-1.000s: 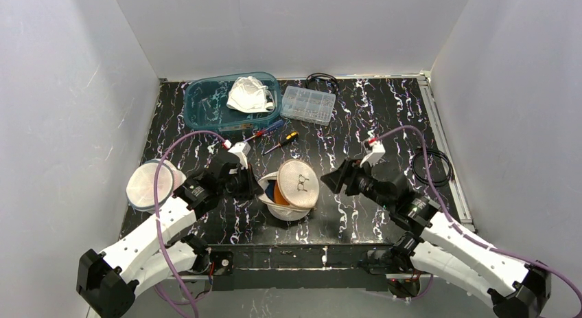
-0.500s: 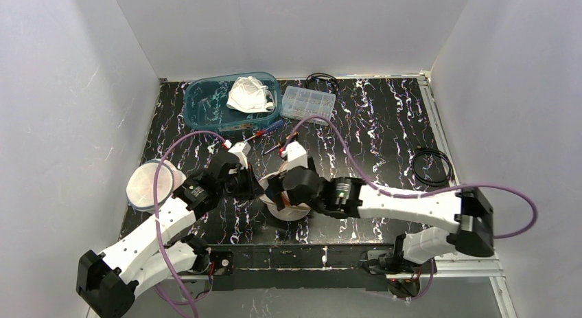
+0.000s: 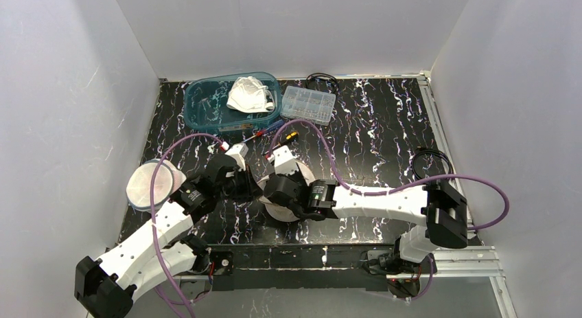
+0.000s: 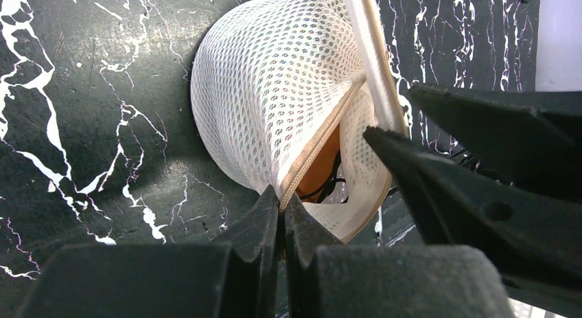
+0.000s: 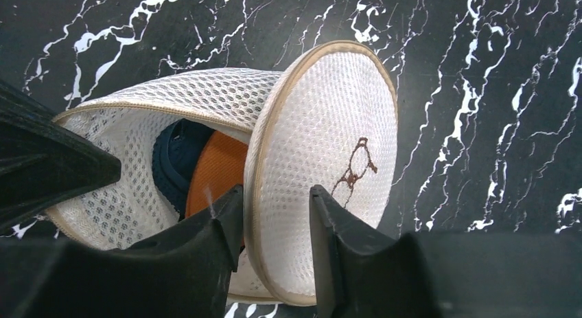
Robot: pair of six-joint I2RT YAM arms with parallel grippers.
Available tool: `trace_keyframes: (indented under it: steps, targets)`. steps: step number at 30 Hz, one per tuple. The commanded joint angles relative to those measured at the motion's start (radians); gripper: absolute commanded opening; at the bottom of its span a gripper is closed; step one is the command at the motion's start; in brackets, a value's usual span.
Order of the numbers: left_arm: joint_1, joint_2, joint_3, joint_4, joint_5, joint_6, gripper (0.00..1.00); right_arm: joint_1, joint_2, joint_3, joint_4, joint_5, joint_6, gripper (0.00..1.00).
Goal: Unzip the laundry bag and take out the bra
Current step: Open the laundry bag at the center of the board.
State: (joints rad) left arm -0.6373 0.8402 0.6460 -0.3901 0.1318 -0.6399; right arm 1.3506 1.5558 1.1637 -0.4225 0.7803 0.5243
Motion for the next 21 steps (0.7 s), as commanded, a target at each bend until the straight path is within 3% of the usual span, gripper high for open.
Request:
trace_keyframes:
  steps: [1,5,7,11,15,21]
  targets:
    - [-0.001,-0.016,0.000,-0.013,0.004,0.002,0.00,0.003,-0.065,-0.016,0.018,0.065,0.019,0.39]
    - [-0.001,-0.019,0.002,-0.008,-0.005,0.004,0.00,-0.008,-0.166,-0.101,0.103,0.052,-0.016,0.18]
    - [-0.001,-0.013,0.013,-0.011,-0.008,0.006,0.00,-0.025,-0.211,-0.126,0.101,0.041,-0.023,0.02]
    - [-0.001,0.005,0.049,-0.005,-0.014,0.007,0.00,-0.066,-0.329,-0.167,0.111,0.023,-0.057,0.01]
    - [-0.001,0.064,0.153,-0.008,-0.023,0.035,0.00,-0.152,-0.482,-0.174,0.162,-0.091,-0.130,0.01]
    - [-0.001,0.175,0.295,-0.018,-0.043,0.074,0.00,-0.251,-0.609,-0.149,0.086,-0.106,-0.132,0.01]
